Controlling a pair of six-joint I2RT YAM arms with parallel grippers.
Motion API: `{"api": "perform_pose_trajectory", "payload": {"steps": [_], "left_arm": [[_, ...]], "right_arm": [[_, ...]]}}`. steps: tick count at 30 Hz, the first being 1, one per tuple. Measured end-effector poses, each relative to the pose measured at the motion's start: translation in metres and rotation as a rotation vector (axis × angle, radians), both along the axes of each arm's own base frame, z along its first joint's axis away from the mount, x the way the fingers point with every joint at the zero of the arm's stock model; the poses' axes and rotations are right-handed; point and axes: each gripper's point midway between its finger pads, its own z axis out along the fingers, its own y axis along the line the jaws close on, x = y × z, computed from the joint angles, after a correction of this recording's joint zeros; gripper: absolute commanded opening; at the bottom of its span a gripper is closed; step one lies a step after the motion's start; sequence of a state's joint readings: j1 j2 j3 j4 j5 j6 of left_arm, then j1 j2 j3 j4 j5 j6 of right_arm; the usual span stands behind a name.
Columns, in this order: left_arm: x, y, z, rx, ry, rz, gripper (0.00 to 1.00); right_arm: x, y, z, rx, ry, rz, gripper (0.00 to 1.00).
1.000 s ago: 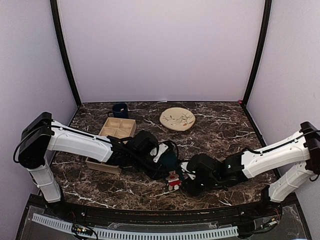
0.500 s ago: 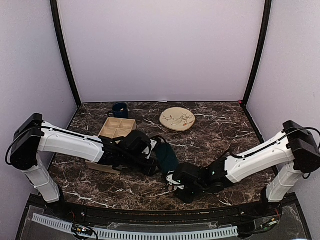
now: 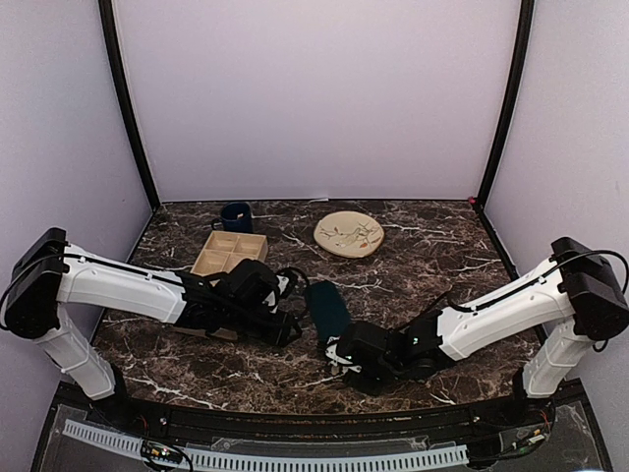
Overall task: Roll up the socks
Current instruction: Pick up the sock from the center of the board.
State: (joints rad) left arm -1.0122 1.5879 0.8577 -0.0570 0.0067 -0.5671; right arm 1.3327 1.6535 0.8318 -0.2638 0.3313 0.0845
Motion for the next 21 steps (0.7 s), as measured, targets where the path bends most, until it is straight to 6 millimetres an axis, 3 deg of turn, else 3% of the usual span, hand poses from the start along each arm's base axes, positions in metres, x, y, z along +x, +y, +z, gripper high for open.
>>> {"api": "perform_pose_trajectory", "payload": {"steps": [4, 12, 18, 21], "left_arm": [[-0.001, 0.004, 0.004, -0.012, -0.008, 0.008, 0.38], [-0.003, 0.008, 0.004, -0.022, -0.008, 0.019, 0.38], [-0.005, 0.01, 0.0, -0.027, -0.007, 0.021, 0.38], [-0.006, 0.011, -0.003, -0.028, -0.008, 0.02, 0.38]], "right_arm": [[0.003, 0.0, 0.0, -0.017, -0.024, 0.015, 0.51], [0.006, 0.006, -0.003, -0.028, -0.018, 0.049, 0.18], [0.006, 0.006, -0.005, -0.028, 0.019, 0.056, 0.02], [0.005, 0.007, -0.005, -0.025, 0.044, 0.055, 0.0]]}}
